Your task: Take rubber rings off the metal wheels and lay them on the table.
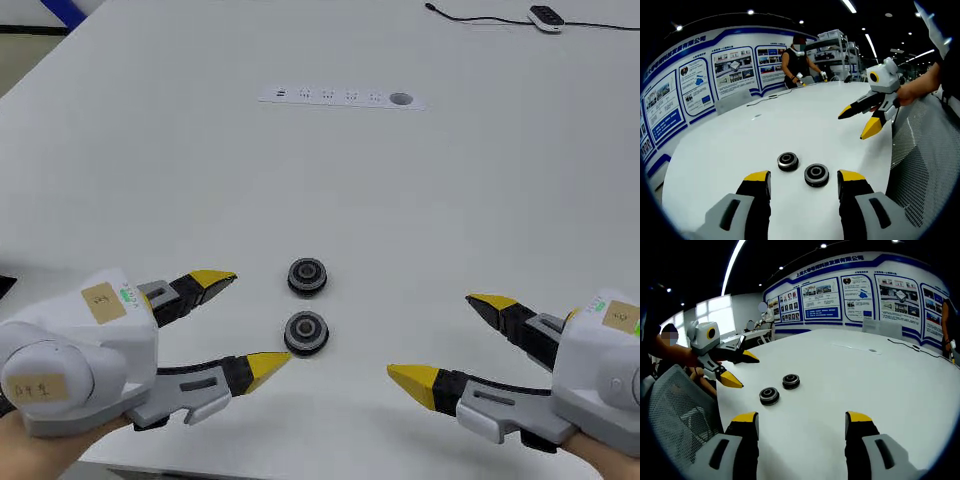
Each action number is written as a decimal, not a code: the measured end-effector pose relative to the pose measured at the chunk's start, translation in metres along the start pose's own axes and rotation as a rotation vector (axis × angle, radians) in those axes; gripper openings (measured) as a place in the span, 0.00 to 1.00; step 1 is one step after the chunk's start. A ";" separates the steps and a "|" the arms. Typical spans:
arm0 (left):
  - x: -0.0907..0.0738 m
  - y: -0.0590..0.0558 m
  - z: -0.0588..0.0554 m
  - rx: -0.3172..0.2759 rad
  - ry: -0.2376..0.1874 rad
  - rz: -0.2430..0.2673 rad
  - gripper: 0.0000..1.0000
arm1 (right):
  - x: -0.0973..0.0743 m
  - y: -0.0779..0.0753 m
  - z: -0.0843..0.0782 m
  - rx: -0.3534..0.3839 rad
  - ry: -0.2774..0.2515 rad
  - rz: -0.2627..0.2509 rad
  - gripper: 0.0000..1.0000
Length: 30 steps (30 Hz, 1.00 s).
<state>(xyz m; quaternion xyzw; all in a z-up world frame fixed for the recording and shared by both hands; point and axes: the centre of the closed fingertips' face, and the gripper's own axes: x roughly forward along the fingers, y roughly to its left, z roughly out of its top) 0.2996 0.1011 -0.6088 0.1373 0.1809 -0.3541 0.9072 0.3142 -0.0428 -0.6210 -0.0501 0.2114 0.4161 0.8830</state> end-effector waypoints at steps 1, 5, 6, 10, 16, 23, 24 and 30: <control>0.003 -0.001 -0.001 0.003 0.009 -0.010 0.56 | 0.000 0.000 0.000 0.006 0.001 0.002 0.70; 0.012 -0.002 -0.001 0.016 0.022 -0.033 0.53 | 0.000 0.001 0.000 0.014 -0.001 0.004 0.70; 0.014 -0.004 -0.001 0.013 0.024 -0.042 0.52 | 0.000 0.001 0.000 0.018 -0.001 0.006 0.69; 0.024 -0.007 -0.002 0.003 0.034 -0.069 0.48 | 0.000 0.002 -0.002 0.034 0.009 0.012 0.65; 0.037 -0.018 -0.009 0.008 0.070 -0.127 0.43 | 0.000 0.000 -0.001 0.073 0.000 0.014 0.64; 0.043 -0.012 -0.010 -0.025 0.074 -0.124 0.31 | -0.001 -0.003 0.000 0.131 -0.012 0.010 0.62; 0.043 -0.013 -0.012 -0.026 0.080 -0.128 0.31 | -0.001 -0.003 0.000 0.131 -0.014 0.009 0.62; 0.043 -0.015 -0.016 -0.020 0.098 -0.146 0.25 | -0.001 -0.001 -0.001 0.121 -0.004 0.016 0.62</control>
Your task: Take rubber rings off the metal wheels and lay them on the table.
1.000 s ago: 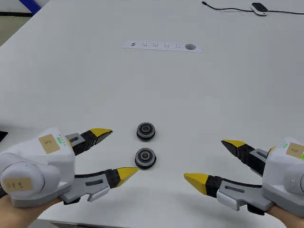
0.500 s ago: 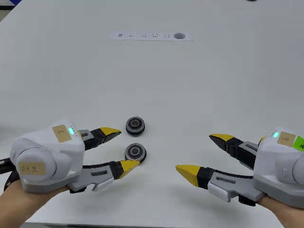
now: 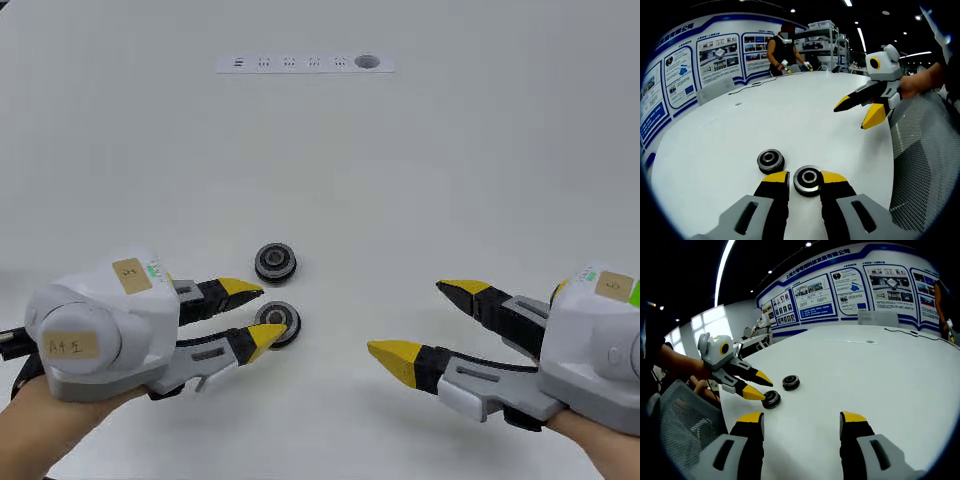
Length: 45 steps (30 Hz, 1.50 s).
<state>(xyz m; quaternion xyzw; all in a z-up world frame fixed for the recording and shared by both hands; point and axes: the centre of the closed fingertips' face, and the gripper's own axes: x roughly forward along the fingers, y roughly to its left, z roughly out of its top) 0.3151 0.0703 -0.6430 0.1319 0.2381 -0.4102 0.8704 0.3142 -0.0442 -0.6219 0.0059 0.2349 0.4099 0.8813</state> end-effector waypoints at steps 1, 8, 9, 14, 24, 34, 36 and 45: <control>0.001 -0.001 0.000 -0.001 -0.001 -0.005 0.24 | 0.000 0.000 0.000 -0.002 0.003 0.001 0.62; 0.004 -0.005 -0.002 -0.004 0.007 -0.029 0.20 | 0.000 -0.001 0.000 0.006 0.001 0.001 0.62; 0.005 -0.005 -0.002 -0.003 0.011 -0.032 0.20 | -0.001 -0.001 0.000 0.008 0.001 0.000 0.62; 0.006 -0.007 -0.002 -0.008 0.009 -0.044 0.16 | -0.001 -0.001 0.000 0.005 -0.001 0.001 0.60; 0.006 -0.006 -0.003 0.012 0.019 -0.054 0.14 | -0.001 0.000 0.001 0.013 -0.009 0.006 0.59; 0.006 -0.006 -0.003 0.084 0.029 -0.067 0.14 | -0.001 0.005 0.006 0.080 -0.035 0.029 0.58; 0.007 -0.007 -0.003 0.090 0.041 -0.075 0.14 | -0.001 0.007 0.007 0.080 -0.039 0.037 0.58; 0.007 -0.008 -0.002 0.099 0.086 -0.104 0.13 | 0.011 0.029 0.020 0.245 -0.087 0.130 0.58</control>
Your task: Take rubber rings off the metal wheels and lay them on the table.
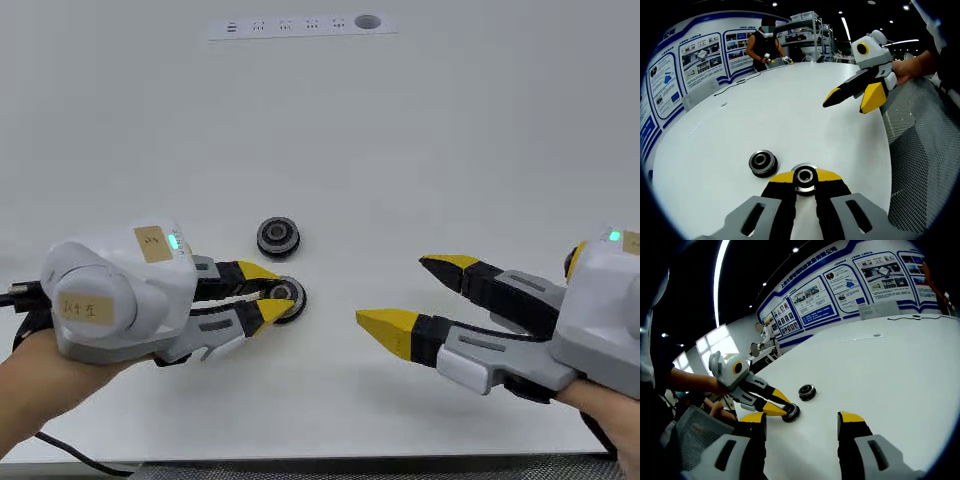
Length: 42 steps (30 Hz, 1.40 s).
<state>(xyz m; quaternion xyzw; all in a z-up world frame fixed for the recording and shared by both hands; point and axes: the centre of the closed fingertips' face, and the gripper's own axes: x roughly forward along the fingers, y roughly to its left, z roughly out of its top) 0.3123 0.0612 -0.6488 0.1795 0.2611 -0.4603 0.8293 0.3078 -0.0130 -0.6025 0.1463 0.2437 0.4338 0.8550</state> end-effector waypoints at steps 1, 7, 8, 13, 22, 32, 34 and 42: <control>0.000 0.000 0.000 0.007 0.007 -0.004 0.13 | 0.005 0.002 0.001 0.042 -0.013 0.007 0.58; 0.000 0.000 -0.001 0.013 0.023 -0.015 0.13 | 0.027 0.011 0.002 0.196 -0.041 0.052 0.58; 0.000 0.000 -0.001 0.014 0.023 -0.017 0.13 | 0.029 0.012 0.001 0.200 -0.039 0.061 0.58; 0.000 -0.001 -0.001 0.041 0.035 -0.037 0.13 | 0.040 0.016 -0.010 0.253 0.005 0.084 0.61; 0.001 -0.001 -0.002 0.063 0.046 -0.051 0.13 | 0.054 0.025 -0.015 0.413 0.028 0.125 0.62; 0.001 -0.001 -0.002 0.082 0.056 -0.063 0.13 | 0.067 0.032 -0.021 0.515 0.059 0.138 0.63; 0.001 -0.001 -0.002 0.093 0.062 -0.067 0.13 | 0.068 0.033 -0.022 0.526 0.070 0.148 0.63; 0.002 -0.001 -0.003 0.100 0.068 -0.071 0.13 | 0.071 0.034 -0.024 0.554 0.089 0.149 0.65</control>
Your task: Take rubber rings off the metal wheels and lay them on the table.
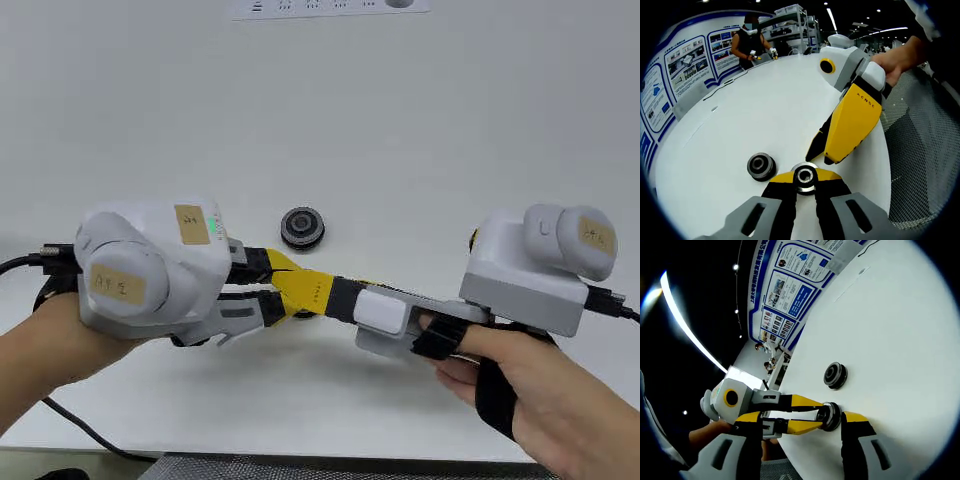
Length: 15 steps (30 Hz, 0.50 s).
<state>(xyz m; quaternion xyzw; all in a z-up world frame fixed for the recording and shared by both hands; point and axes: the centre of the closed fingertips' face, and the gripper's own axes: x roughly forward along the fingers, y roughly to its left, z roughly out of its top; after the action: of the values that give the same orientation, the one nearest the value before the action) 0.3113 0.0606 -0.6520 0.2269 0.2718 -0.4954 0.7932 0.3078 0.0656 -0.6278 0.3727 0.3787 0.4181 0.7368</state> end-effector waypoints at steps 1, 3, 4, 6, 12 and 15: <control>0.000 0.000 0.000 0.001 0.000 -0.001 0.13 | 0.000 0.000 0.000 0.002 0.002 0.000 0.64; 0.000 0.000 0.000 0.001 0.002 -0.002 0.13 | 0.001 0.000 -0.001 0.008 0.006 0.000 0.64; 0.000 0.000 0.000 0.001 0.002 -0.002 0.13 | 0.001 -0.001 -0.001 0.012 0.009 -0.001 0.64; 0.000 0.000 0.000 -0.001 0.001 -0.001 0.13 | 0.002 0.000 -0.002 0.013 0.012 0.002 0.64; 0.000 0.001 -0.001 -0.004 0.001 -0.002 0.13 | 0.002 0.003 -0.003 0.022 0.013 0.011 0.64; 0.001 0.001 -0.001 -0.004 0.001 -0.003 0.13 | 0.002 0.003 -0.003 0.023 0.013 0.011 0.64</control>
<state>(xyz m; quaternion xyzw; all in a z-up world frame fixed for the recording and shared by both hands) 0.3121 0.0613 -0.6530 0.2253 0.2736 -0.4959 0.7928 0.3049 0.0688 -0.6270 0.3806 0.3861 0.4201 0.7277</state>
